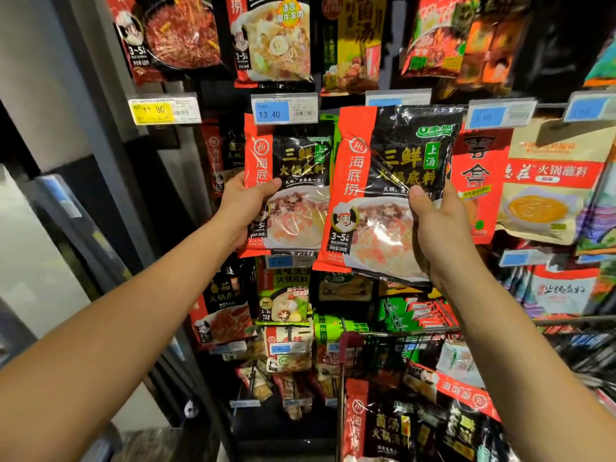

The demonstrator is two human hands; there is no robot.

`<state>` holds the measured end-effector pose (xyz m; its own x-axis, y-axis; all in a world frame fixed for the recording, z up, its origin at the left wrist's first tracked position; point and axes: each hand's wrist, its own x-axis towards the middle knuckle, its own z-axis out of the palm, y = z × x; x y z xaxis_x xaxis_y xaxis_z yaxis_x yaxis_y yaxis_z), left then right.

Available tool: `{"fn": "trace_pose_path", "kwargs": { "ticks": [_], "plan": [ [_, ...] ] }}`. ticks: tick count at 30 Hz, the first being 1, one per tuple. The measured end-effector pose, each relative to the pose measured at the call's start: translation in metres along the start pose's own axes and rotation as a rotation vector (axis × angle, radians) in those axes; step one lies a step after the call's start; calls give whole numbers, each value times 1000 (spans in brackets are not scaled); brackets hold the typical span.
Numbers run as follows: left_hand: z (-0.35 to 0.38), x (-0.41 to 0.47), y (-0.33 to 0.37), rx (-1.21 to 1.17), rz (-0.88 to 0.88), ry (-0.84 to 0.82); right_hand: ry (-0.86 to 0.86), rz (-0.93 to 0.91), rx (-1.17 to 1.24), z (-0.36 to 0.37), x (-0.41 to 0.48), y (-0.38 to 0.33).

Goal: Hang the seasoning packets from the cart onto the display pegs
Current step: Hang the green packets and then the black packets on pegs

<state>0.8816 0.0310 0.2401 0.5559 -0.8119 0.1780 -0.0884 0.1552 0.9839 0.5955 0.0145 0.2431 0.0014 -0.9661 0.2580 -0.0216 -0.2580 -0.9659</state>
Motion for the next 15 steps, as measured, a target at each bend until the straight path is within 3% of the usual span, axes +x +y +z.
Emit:
{"fn": "trace_pose_path", "kwargs": {
  "ticks": [7, 15],
  "plan": [
    [2, -4, -6, -12, -43, 23, 16, -20, 12, 0, -5, -5],
    [-2, -14, -23, 25, 80, 19, 23, -40, 7, -5, -2, 6]
  ]
}}
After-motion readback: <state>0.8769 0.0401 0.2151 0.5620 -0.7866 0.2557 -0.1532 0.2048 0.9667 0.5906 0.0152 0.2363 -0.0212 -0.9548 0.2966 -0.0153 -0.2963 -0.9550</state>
